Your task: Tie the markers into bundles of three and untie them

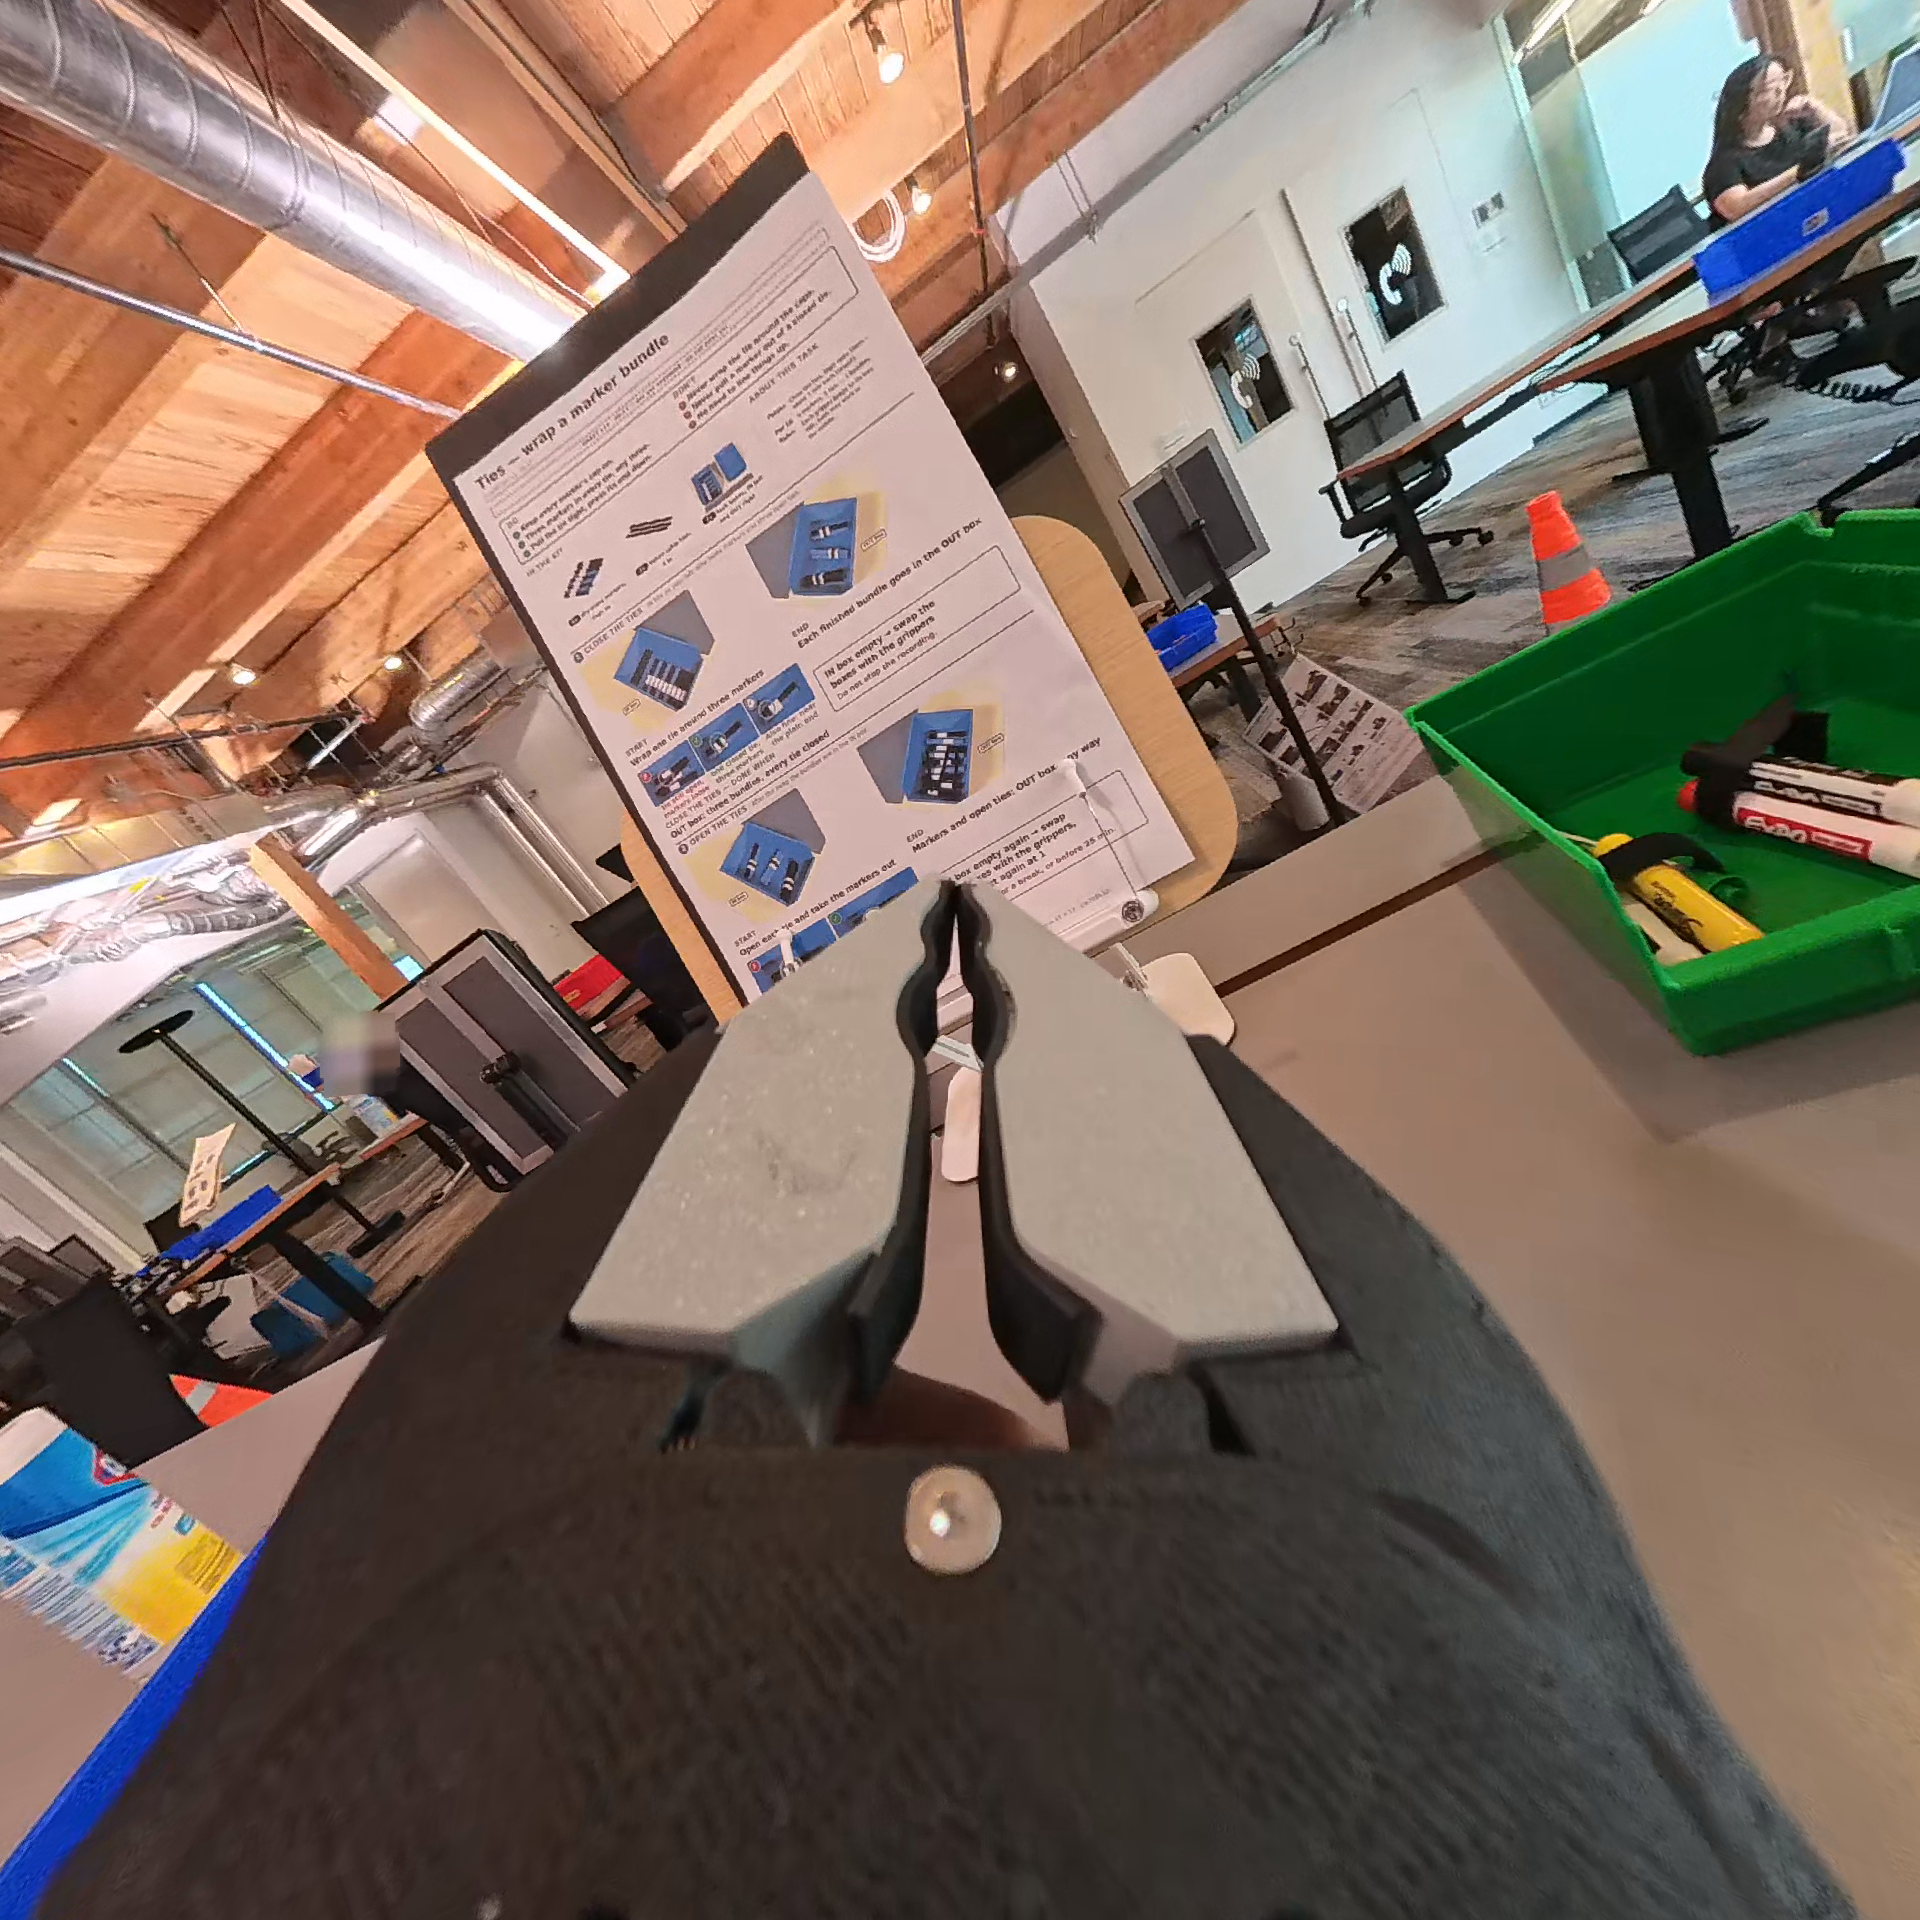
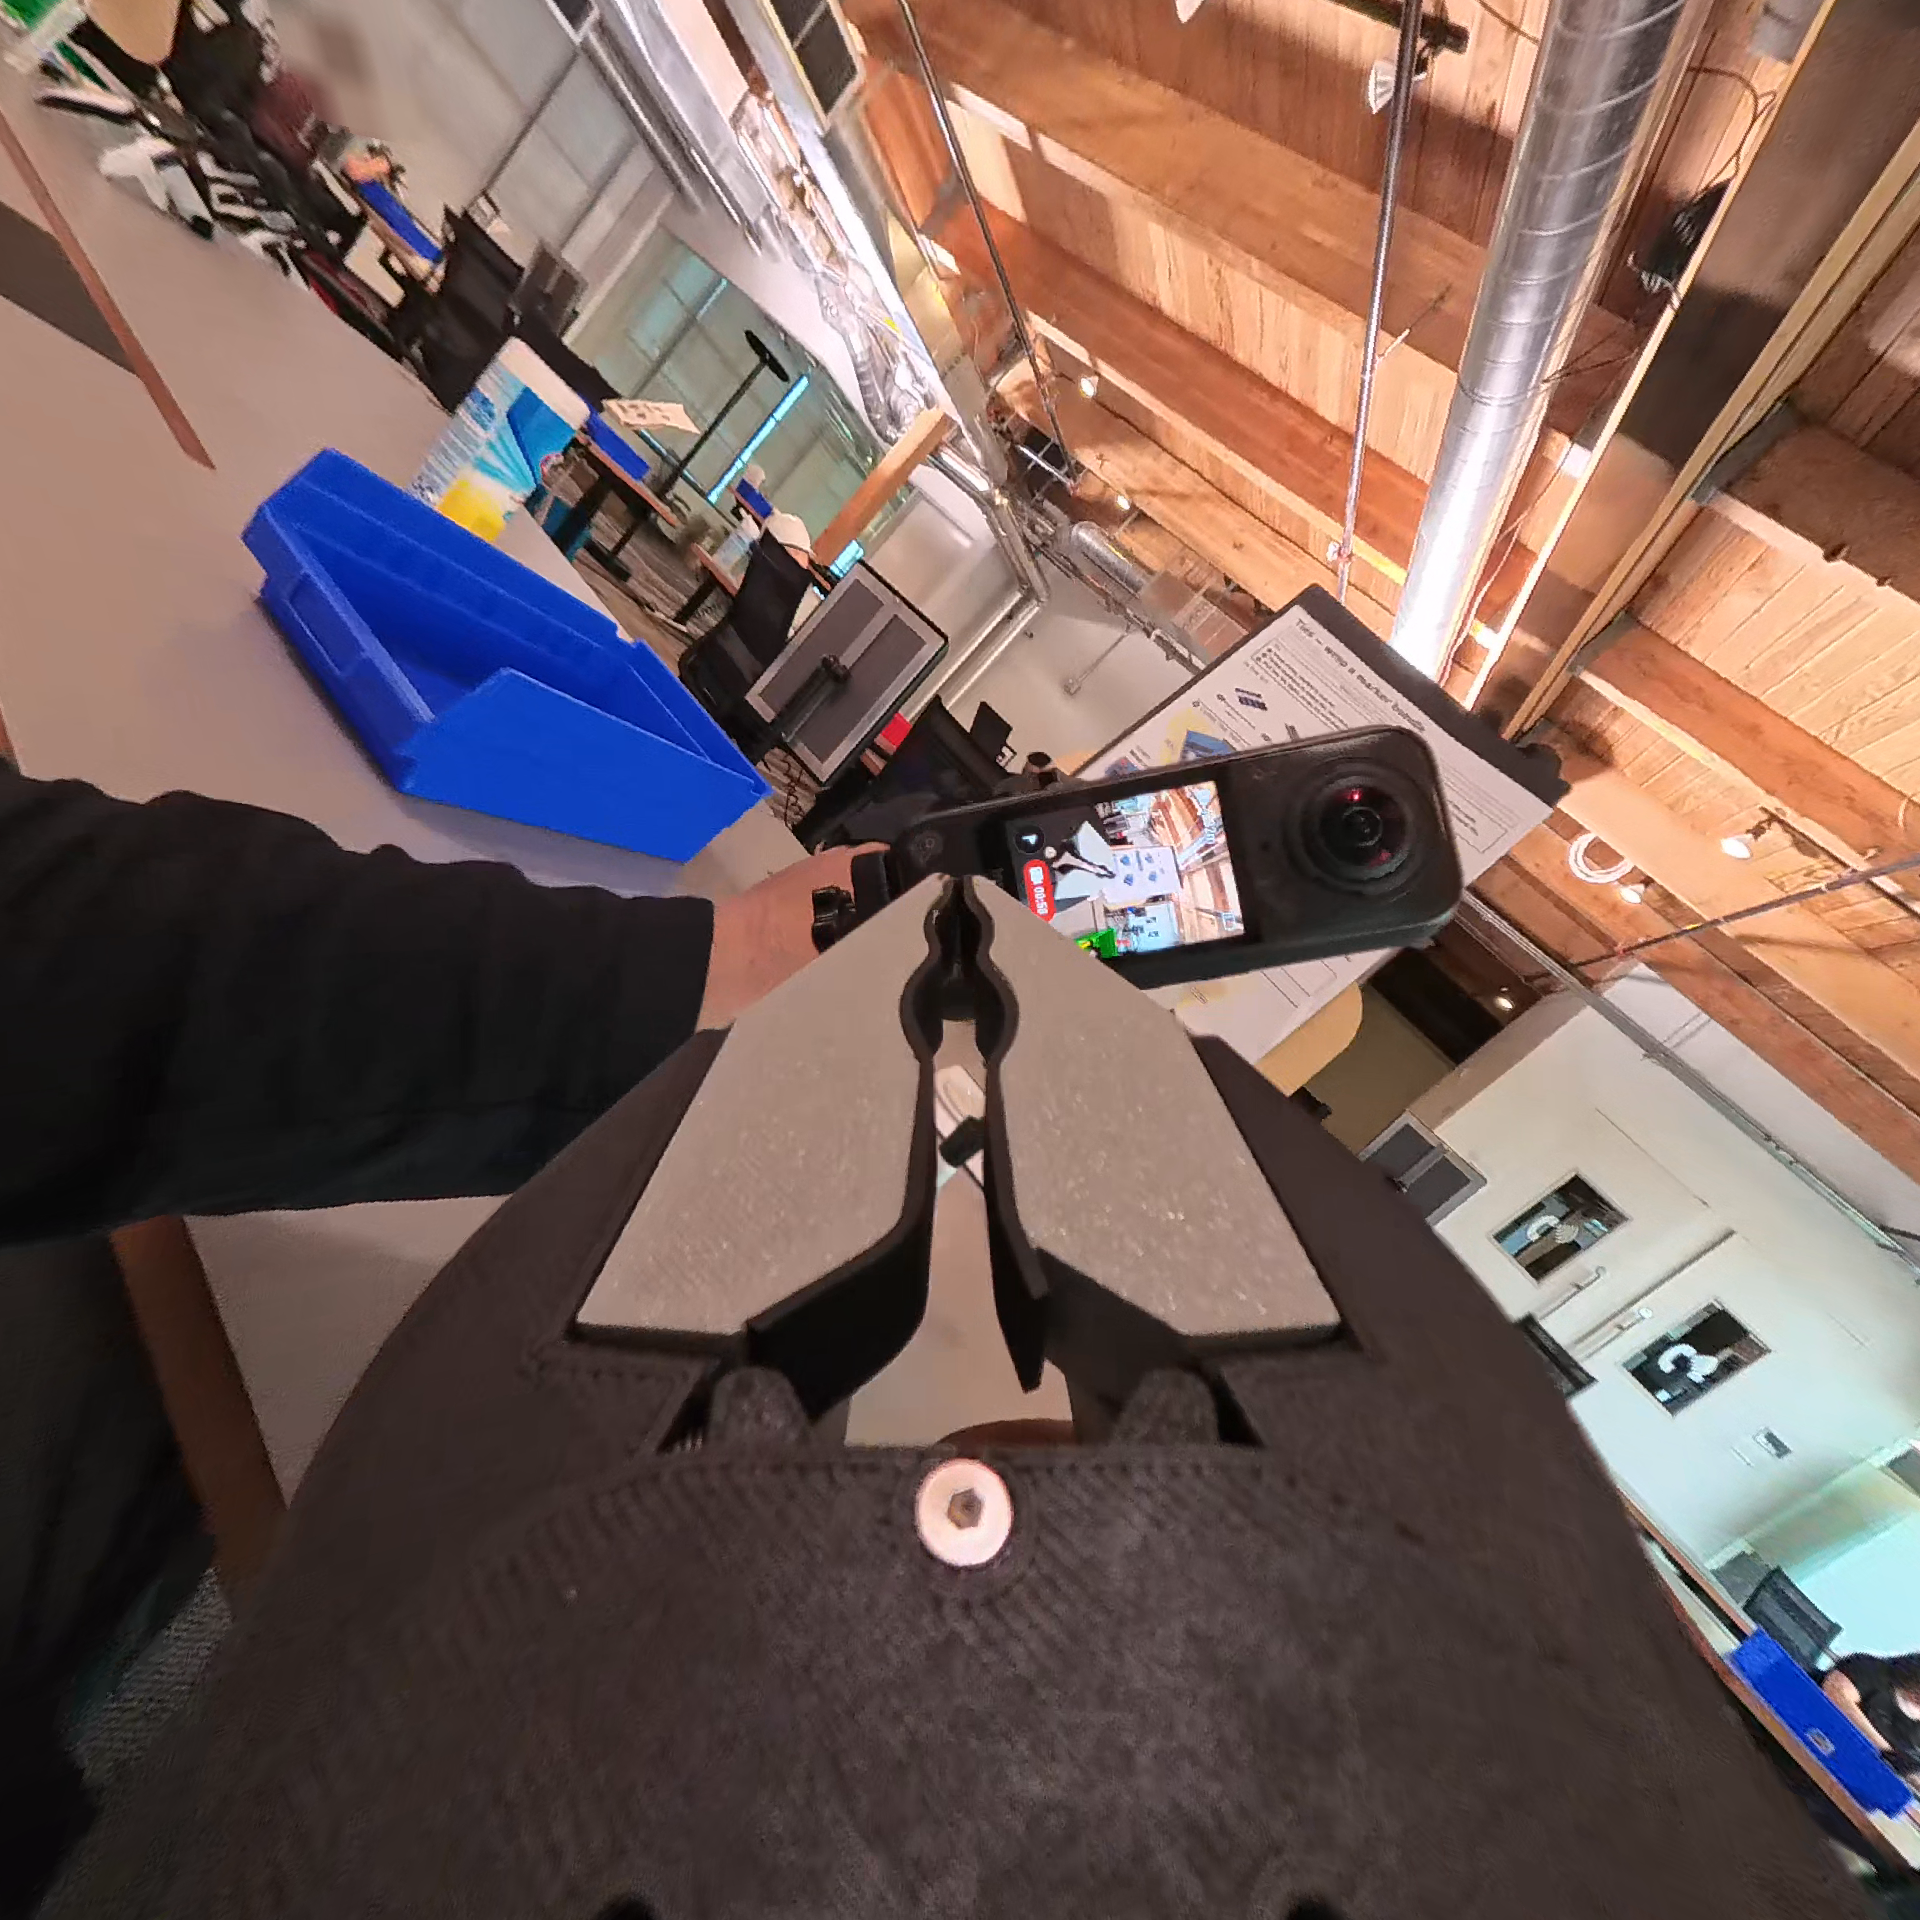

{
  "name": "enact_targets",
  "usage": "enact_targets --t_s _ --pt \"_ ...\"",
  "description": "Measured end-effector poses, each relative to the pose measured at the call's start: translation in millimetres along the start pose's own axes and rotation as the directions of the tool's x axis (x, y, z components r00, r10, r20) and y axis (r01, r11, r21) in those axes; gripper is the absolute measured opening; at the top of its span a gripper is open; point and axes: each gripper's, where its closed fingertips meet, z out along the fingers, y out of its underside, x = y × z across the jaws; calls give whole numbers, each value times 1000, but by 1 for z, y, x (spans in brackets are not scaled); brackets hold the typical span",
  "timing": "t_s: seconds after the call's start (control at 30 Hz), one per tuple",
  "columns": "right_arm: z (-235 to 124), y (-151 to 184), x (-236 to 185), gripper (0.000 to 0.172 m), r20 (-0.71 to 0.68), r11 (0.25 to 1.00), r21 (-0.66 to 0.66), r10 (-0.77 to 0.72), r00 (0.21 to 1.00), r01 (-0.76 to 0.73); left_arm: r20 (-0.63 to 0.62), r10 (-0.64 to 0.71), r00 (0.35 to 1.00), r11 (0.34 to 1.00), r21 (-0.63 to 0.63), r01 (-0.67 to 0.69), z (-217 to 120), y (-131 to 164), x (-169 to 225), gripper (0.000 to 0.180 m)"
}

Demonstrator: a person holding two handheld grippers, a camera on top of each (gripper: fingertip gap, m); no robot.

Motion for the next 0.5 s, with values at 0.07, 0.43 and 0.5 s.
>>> enact_targets --t_s 0.07,0.43,0.5 --pt "3 4 1 0 -5 1000 -16 -5 1000 5 -1 -1 1000 1000 -1 1 1 1 1 0" --pt "13 19 5 0 -49 998 -58 -40 998 37 4 55 998 996 -75 -55 6 17 5 0" --pt "14 19 6 0 -35 998 -52 -19 999 17 -12 39 999 996 -83 -40 7 18 7 0"
